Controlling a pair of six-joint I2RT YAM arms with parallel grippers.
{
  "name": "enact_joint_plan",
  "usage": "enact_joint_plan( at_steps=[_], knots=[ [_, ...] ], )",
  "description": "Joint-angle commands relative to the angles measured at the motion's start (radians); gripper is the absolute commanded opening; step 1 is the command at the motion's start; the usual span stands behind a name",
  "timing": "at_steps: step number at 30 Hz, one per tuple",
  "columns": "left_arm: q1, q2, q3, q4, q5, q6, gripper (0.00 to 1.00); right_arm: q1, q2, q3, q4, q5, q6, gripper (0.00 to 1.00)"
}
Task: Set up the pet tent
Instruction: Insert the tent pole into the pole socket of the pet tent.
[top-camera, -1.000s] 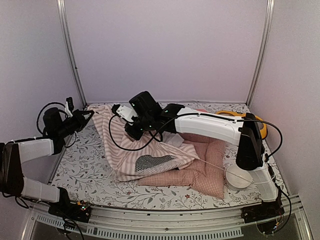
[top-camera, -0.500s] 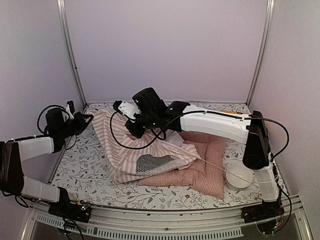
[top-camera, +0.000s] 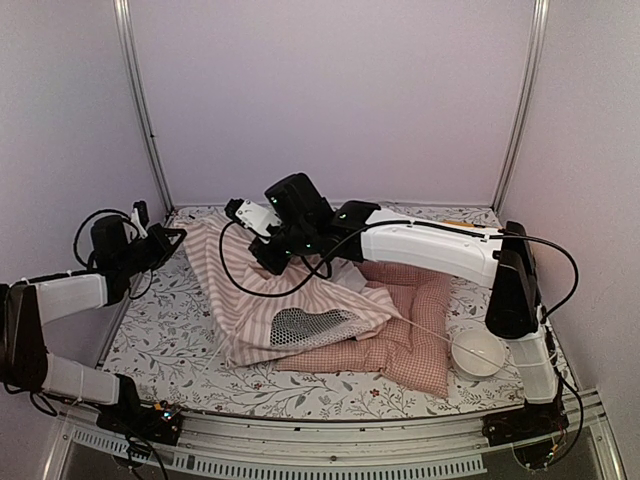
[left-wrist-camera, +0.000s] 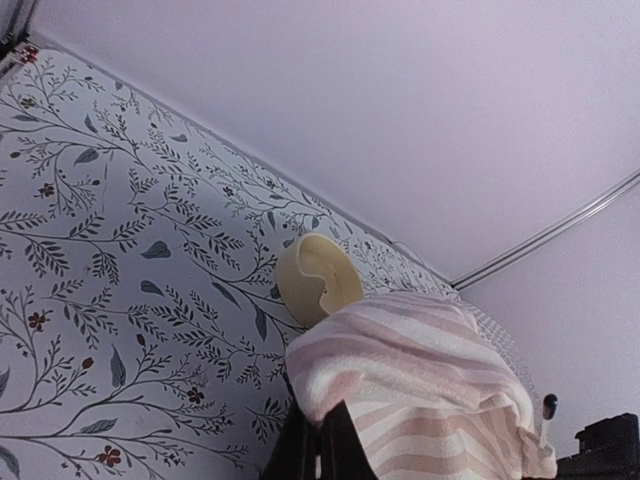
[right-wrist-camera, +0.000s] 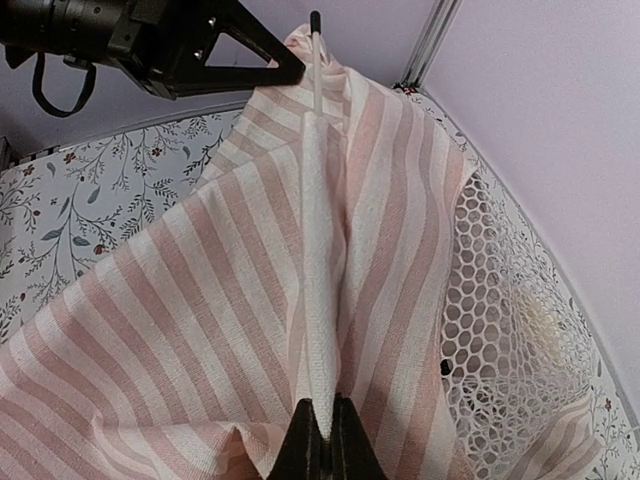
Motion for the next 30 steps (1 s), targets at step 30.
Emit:
enact_joint_plan(
  at_steps=[30],
  knots=[
    [-0.020, -0.082, 0.047, -0.037, 0.060, 0.039, 0.00, -0.006, 0.030, 0.066, -0.027, 0.004, 0.020, 0.00]
  ],
)
